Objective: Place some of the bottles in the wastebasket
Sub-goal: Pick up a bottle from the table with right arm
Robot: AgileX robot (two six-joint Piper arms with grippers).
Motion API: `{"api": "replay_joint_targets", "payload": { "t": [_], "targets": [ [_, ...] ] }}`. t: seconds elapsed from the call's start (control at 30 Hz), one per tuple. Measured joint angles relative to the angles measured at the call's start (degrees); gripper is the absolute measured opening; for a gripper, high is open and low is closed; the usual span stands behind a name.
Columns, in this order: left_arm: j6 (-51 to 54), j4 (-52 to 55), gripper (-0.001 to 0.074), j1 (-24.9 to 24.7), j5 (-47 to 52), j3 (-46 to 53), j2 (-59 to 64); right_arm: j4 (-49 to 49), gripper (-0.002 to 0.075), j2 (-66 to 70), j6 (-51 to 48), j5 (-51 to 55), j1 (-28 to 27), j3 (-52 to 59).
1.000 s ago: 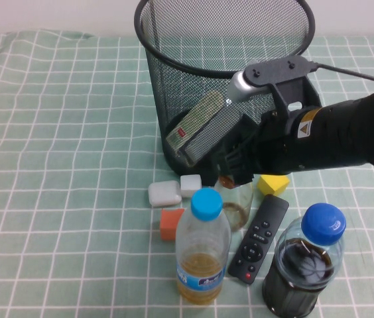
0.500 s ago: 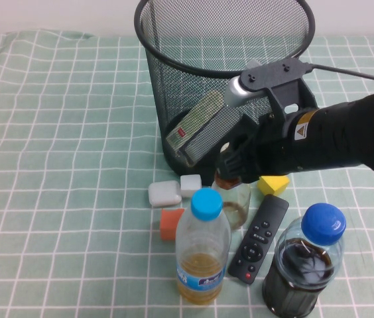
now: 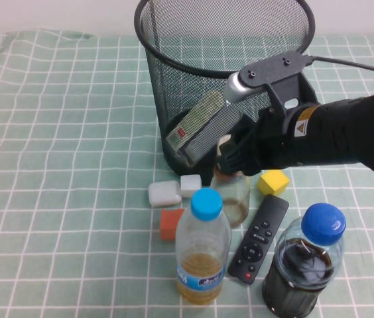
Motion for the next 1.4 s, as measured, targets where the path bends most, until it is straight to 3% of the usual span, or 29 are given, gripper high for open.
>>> {"api": "replay_joint_targets", "payload": {
  "t": [0.07,0.13,0.7,0.8,0.97,1.03,1.23,1.4],
  "targets": [
    [0.0,0.0,0.0000,0.0,0.0,0.0,0.0,0.0,0.0123,0.0,0.0,0.0,0.0,0.0],
    [0.0,0.0,0.0000,0.0,0.0,0.0,0.0,-0.5,0.0106,0.0,0.0,0.0,0.0,0.0],
    [0.0,0.0,0.0000,0.0,0.0,0.0,0.0,-0.6,0.0108,-0.3,0.0,0.1,0.0,0.0],
    [0.0,0.0,0.0000,0.0,0.0,0.0,0.0,-0.5,0.0160,-1.7,0.0,0.2,0.0,0.0],
    [0.0,0.0,0.0000,0.0,0.0,0.0,0.0,-0.5,0.0377,-5.3,6.0,0.5,0.0,0.0],
    [0.0,0.0,0.0000,0.0,0.0,0.0,0.0,0.0,0.0426,-6.1,8.1,1.4,0.3,0.0],
    [0.0,0.0,0.0000,0.0,0.0,0.0,0.0,1.7,0.0489,-5.0,8.3,1.7,3.0,-0.2],
    [0.0,0.0,0.0000,0.0,0.0,0.0,0.0,1.5,0.0491,-2.2,9.7,3.2,3.4,-2.9]
  ]
}}
